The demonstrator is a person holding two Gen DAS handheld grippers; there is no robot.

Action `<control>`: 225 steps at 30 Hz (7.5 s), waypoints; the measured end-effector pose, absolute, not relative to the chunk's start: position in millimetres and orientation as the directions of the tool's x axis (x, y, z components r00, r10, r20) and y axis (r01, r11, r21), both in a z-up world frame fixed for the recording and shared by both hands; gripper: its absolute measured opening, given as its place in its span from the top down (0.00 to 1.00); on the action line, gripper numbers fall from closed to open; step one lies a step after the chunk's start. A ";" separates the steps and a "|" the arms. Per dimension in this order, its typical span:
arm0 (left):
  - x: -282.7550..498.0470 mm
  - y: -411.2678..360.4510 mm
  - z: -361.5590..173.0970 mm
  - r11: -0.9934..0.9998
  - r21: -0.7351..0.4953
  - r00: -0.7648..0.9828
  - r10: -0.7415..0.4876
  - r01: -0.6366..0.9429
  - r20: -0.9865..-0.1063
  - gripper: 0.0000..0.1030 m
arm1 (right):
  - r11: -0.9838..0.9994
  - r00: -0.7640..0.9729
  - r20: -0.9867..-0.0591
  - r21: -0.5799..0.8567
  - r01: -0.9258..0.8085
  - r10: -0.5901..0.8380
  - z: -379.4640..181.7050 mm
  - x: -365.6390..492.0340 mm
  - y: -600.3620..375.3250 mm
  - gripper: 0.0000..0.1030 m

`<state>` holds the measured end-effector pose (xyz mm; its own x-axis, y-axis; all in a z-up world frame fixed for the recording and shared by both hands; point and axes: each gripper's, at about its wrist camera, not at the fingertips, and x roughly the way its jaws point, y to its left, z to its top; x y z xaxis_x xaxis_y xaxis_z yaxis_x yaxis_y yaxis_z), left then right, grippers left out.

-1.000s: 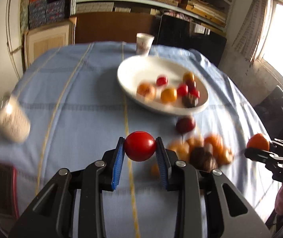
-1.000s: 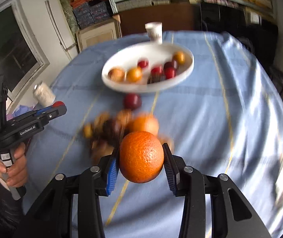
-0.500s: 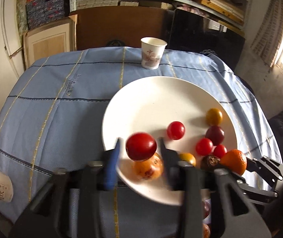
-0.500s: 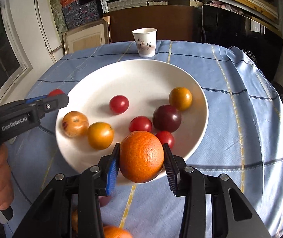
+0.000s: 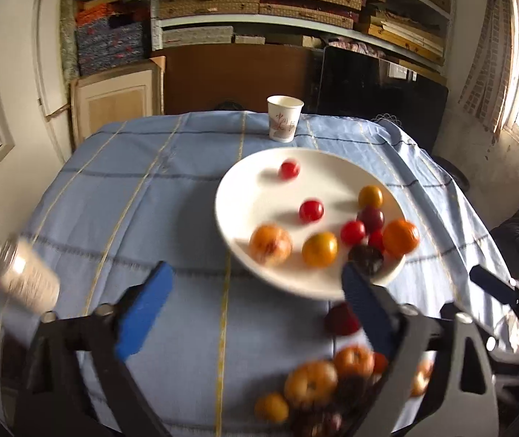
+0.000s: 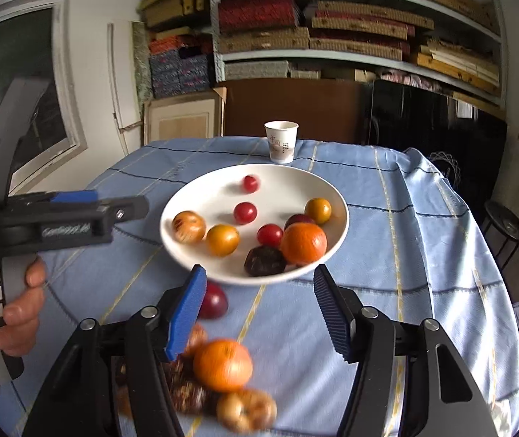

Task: Organize fruits
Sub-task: 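Move both open tools back from the plate toward the fruit pile, then grasp a brown round fruit with the left tool while the right tool grasps a pale onion-like fruit, then carry both fruits over the white plate and open both tools to drop them, then move both open tools back from the plate toward the fruit pile, then grasp a dark purple fruit with the right tool while the left tool grasps another dark fruit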

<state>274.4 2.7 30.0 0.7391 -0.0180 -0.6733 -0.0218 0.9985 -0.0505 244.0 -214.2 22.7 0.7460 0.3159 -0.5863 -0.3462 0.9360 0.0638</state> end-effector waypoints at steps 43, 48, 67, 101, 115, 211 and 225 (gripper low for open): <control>195.6 32.8 -11.3 0.990 -0.098 0.717 0.005 -0.103 -0.697 0.08 | 0.854 0.497 -0.822 -0.024 -0.519 0.279 -54.4 214.8 -201.2 0.58; 193.8 30.6 -12.8 0.990 -0.117 0.714 -0.028 -0.077 -0.700 0.08 | 0.857 0.488 -0.818 0.012 -0.514 0.304 -45.7 212.6 -209.9 0.58; 164.2 -75.7 -37.6 0.886 0.048 0.604 -0.274 0.461 -0.748 0.42 | 0.889 0.480 -0.793 0.162 -0.429 0.376 -33.0 225.8 -234.0 0.58; 186.6 -45.5 -10.3 0.945 -0.068 0.657 -0.273 0.321 -0.702 0.56 | 0.899 0.529 -0.768 0.135 -0.416 0.360 -29.2 223.8 -229.4 0.58; 326.2 -5.0 33.7 0.987 -0.070 0.722 -0.156 0.147 -0.674 0.57 | 0.908 0.575 -0.727 0.166 -0.385 0.376 6.1 318.9 -181.6 0.58; 177.5 3.4 -22.4 0.993 -0.080 0.701 -0.115 0.082 -0.704 0.06 | 0.875 0.507 -0.773 0.126 -0.467 0.382 -28.4 207.6 -188.5 0.58; 175.2 -43.5 -45.8 0.926 -0.094 0.553 -0.297 0.364 -0.778 0.57 | 0.890 0.518 -0.766 0.153 -0.429 0.381 -24.9 212.6 -201.1 0.58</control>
